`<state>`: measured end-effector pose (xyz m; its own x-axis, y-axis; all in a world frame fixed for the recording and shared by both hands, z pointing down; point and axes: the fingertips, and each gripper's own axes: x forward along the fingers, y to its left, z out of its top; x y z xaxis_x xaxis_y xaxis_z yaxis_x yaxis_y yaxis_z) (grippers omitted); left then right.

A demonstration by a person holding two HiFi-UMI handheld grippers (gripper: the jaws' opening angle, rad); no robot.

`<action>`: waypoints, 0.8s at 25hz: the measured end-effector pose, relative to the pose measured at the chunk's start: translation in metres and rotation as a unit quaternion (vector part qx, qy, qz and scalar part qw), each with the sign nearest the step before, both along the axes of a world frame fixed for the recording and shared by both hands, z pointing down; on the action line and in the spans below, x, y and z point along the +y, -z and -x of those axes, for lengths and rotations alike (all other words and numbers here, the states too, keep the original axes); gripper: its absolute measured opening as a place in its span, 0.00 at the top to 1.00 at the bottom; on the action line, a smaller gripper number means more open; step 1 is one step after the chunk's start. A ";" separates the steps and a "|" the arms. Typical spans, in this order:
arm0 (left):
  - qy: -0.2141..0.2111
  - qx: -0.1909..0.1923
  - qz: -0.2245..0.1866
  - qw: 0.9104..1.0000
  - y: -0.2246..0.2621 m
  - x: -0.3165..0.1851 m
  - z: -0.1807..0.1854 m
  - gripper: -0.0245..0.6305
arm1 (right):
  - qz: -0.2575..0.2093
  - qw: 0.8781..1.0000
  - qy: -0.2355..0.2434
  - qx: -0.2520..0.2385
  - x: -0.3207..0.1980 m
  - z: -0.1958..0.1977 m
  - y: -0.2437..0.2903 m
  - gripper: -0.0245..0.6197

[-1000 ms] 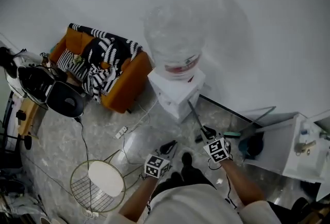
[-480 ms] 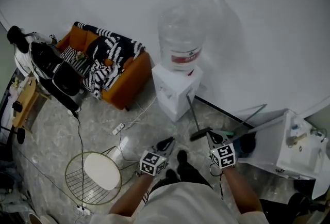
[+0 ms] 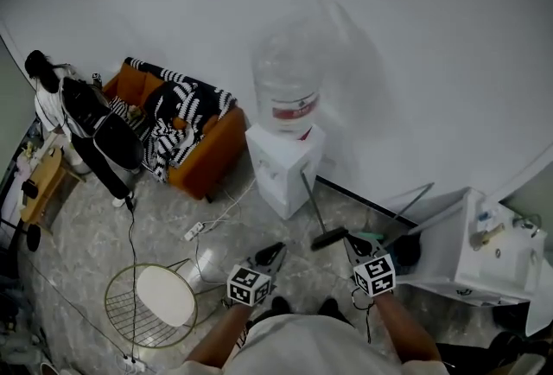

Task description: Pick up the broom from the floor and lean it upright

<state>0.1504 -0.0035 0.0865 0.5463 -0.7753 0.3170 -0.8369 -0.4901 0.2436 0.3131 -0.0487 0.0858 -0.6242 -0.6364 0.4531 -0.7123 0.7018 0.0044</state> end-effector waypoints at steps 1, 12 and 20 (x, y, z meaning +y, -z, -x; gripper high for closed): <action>0.002 -0.002 0.000 1.000 0.002 0.002 -0.003 0.91 | 0.001 1.000 0.000 -0.006 0.001 -0.006 0.003 0.96; 0.050 0.006 -0.020 0.999 0.023 0.006 -0.026 0.91 | -0.023 0.999 0.023 -0.024 0.003 -0.048 0.026 0.96; 0.057 0.002 -0.015 0.998 0.019 0.009 -0.038 0.91 | -0.020 0.999 0.017 -0.041 0.006 -0.065 0.025 0.96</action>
<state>0.1879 0.0055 0.0678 0.4554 -0.8413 0.2913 -0.8867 -0.3992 0.2333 0.3781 -0.0431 0.0604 -0.6792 -0.6313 0.3743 -0.6878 0.7255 -0.0243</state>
